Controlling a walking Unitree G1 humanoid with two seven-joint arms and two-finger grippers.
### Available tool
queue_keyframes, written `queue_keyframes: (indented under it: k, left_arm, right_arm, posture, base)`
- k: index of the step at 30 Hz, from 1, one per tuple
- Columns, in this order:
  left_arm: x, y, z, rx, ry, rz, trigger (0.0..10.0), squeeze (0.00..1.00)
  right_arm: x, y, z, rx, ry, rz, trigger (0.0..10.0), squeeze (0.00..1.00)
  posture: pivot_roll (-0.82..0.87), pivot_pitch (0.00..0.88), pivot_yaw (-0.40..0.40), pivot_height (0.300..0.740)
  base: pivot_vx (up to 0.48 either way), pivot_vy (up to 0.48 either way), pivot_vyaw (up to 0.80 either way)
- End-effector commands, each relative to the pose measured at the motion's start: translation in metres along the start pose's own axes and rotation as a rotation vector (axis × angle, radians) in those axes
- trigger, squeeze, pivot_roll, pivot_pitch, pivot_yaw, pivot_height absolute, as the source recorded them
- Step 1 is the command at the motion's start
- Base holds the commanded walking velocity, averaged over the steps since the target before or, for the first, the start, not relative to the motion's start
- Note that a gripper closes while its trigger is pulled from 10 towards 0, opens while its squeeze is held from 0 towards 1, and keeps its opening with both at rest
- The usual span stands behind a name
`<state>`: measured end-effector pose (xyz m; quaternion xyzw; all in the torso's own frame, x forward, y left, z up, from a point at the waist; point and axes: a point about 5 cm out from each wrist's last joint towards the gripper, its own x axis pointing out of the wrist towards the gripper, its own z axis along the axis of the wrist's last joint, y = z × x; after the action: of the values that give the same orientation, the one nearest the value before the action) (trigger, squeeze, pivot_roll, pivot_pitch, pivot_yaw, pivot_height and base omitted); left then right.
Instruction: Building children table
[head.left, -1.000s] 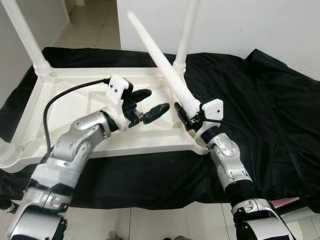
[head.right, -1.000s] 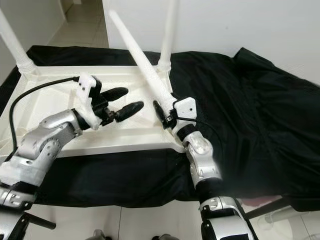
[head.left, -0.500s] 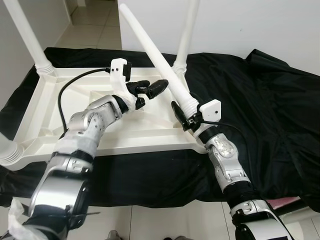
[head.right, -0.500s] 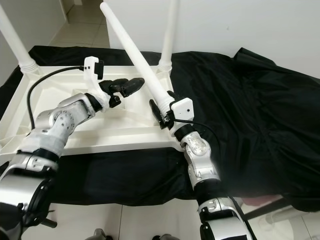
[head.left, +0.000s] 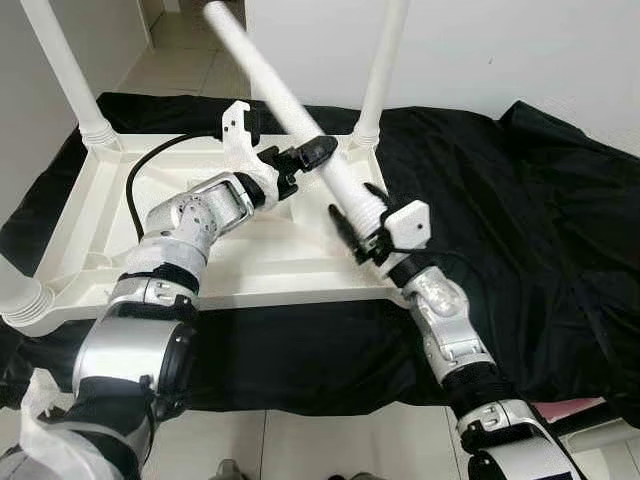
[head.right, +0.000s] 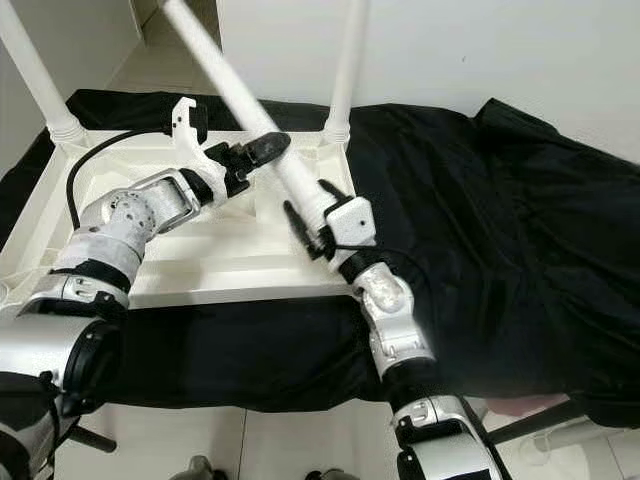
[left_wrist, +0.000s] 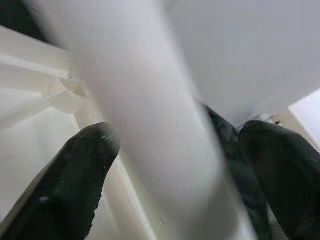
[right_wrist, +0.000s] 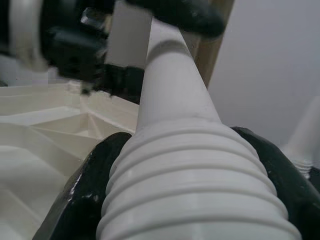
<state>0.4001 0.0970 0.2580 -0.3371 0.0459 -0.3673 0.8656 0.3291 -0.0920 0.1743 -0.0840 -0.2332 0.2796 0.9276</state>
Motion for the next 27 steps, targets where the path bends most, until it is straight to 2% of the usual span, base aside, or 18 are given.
queue_keyframes:
  k: [1,4,9,10,11,12,13,27]
  left_arm:
    - [0.002,-0.001,0.003,-0.032,-0.008,-0.003,10.0,0.00]
    - [0.003,0.000,0.016,-0.093,-0.060,0.017,10.0,0.00]
    - [0.003,0.003,0.021,-0.093,-0.086,0.049,10.0,0.00]
    - [0.003,0.004,0.020,-0.102,-0.084,0.058,9.4,0.00]
    - [0.003,0.004,0.019,-0.102,-0.080,0.058,4.3,0.00]
    - [0.003,0.004,0.019,-0.102,-0.080,0.058,4.3,0.00]
    - [0.004,0.004,0.018,-0.106,-0.079,0.047,0.0,0.00]
    - [0.009,-0.005,0.029,-0.165,-0.130,-0.009,0.0,0.00]
  right_arm:
    - [-0.002,0.001,0.002,-0.017,-0.016,0.010,10.0,0.00]
    - [-0.007,0.007,-0.001,-0.026,-0.005,0.037,10.0,0.00]
    - [-0.010,0.010,-0.003,-0.028,0.003,0.047,10.0,0.00]
    - [-0.011,0.012,-0.004,-0.024,0.008,0.052,10.0,0.00]
    - [-0.012,0.014,-0.005,-0.023,0.011,0.057,10.0,0.00]
    - [-0.012,0.014,-0.005,-0.023,0.011,0.057,10.0,0.00]
    - [-0.013,0.015,-0.005,-0.022,0.013,0.063,10.0,0.00]
    - [-0.017,0.016,-0.006,-0.012,0.018,0.052,10.0,0.00]
  posture:
    - [-0.03,0.059,-0.010,0.740]
    - [-0.03,0.058,-0.005,0.740]
    - [-0.04,0.056,0.003,0.740]
    - [-0.04,0.056,0.005,0.740]
    - [-0.04,0.057,0.006,0.740]
    - [-0.04,0.057,0.006,0.740]
    - [-0.04,0.057,0.007,0.740]
    - [-0.07,0.055,0.010,0.740]
  base:
    - [0.000,0.000,0.00]
    - [0.000,0.000,0.00]
    - [0.000,0.000,0.00]
    - [0.000,0.000,0.00]
    - [0.000,0.000,0.00]
    - [0.000,0.000,0.00]
    - [0.000,0.000,0.00]
    - [0.000,0.000,0.00]
